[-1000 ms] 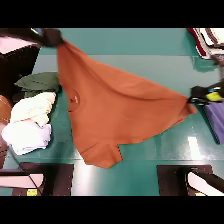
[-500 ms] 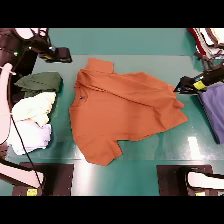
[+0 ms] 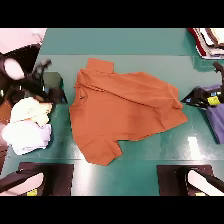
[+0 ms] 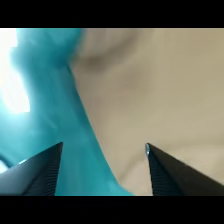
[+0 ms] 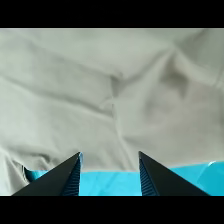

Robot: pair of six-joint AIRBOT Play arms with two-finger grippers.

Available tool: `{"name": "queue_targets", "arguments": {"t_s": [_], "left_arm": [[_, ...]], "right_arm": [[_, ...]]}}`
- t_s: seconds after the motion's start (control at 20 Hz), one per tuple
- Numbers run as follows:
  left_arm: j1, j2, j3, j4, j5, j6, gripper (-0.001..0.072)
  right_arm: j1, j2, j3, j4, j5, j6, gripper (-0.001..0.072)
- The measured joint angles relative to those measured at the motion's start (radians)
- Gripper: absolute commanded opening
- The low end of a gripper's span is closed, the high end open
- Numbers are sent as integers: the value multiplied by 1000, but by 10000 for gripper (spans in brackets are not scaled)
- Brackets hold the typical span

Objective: Fold the shirts.

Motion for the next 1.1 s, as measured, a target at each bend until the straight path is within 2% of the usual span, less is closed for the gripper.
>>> {"name": "queue_targets", "arguments": {"t_s": [0.25,0.55,0.6,0.65,0.8,1.05,1.1], "left_arm": [[2,140,-365,-130,79,3,608],[2,172,-521,-258,175,54,606],[2,174,-534,-273,178,59,514],[2,175,-547,-284,181,64,345],[2,176,-571,-344,197,110,25],[2,176,-527,-432,196,177,25],[2,176,-505,-439,189,183,25]], "right_arm": [[-5,60,-76,13,-13,-8,409],[-5,72,-93,19,-16,-9,408],[-5,72,-94,21,-16,-9,408],[-5,74,-95,24,-18,-9,408],[-5,74,-95,32,-27,-9,408],[-82,78,-145,-13,-17,1,404],[-119,83,-176,-23,-14,5,353]]}}
